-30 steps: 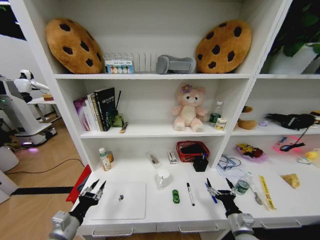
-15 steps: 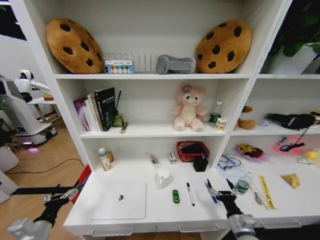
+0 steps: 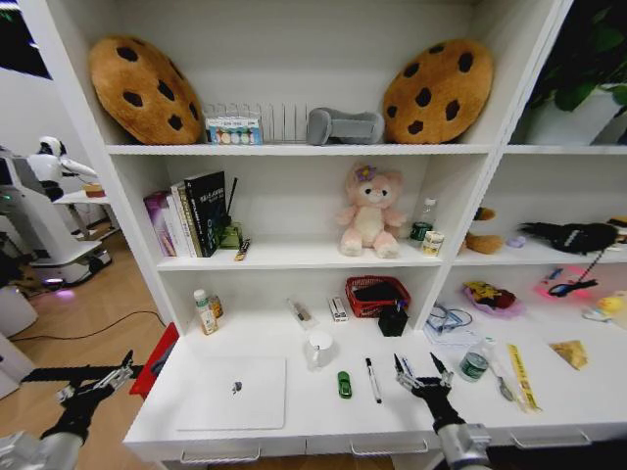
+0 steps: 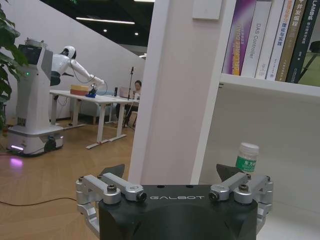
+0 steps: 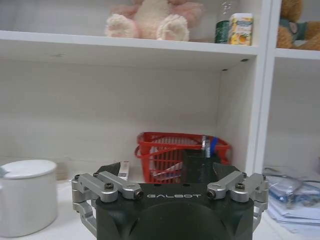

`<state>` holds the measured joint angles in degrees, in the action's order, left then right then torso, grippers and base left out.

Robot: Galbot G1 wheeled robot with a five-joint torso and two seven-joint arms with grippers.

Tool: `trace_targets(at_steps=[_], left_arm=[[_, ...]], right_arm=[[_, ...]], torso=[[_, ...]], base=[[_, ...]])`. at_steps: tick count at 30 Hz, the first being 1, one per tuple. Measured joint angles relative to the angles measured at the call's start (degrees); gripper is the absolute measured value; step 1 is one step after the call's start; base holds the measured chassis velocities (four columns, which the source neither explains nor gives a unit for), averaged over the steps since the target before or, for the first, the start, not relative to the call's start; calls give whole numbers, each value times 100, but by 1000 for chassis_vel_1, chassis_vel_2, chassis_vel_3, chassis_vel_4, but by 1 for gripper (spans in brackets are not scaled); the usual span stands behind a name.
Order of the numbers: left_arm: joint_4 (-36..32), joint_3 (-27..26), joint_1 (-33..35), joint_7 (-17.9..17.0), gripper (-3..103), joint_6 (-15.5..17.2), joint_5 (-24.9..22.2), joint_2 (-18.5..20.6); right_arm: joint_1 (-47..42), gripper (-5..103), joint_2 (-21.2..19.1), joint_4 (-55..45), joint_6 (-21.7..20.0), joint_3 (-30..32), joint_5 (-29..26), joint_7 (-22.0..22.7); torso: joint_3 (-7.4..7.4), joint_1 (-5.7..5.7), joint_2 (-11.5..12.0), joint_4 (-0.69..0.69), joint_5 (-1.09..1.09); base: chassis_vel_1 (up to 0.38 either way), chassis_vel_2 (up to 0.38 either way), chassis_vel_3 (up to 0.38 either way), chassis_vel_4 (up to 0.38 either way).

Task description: Organize the objects on the table.

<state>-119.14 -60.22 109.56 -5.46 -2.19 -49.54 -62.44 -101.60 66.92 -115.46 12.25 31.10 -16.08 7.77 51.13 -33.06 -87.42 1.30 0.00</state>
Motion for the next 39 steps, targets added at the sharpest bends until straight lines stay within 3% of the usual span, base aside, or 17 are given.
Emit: trace_targets(at_steps=[8, 20, 35, 39], left_arm=[[-4, 12, 4, 0, 100, 0, 10, 9], [-9, 18, 7, 3, 100, 0, 19, 17], [-11, 22, 7, 3, 100, -1, 22, 20], [-11, 23, 7, 3, 100, 0, 22, 20]], right_arm=[[122, 100, 119, 138, 67, -776, 415, -49], [695, 100, 753, 910, 77, -1611, 996, 208], [1135, 101, 1150, 1606, -61, -1893, 1258, 583], [1134, 89, 1168, 1680, -127, -1877, 1263, 611]], torso=[[0, 0, 0, -1, -1], [0, 0, 0, 0, -1], [0, 0, 1, 0, 0], [0, 0, 0, 0, 0]], base=[[0, 0, 0, 0], [0, 0, 0, 0], [0, 0, 0, 0], [0, 0, 0, 0]])
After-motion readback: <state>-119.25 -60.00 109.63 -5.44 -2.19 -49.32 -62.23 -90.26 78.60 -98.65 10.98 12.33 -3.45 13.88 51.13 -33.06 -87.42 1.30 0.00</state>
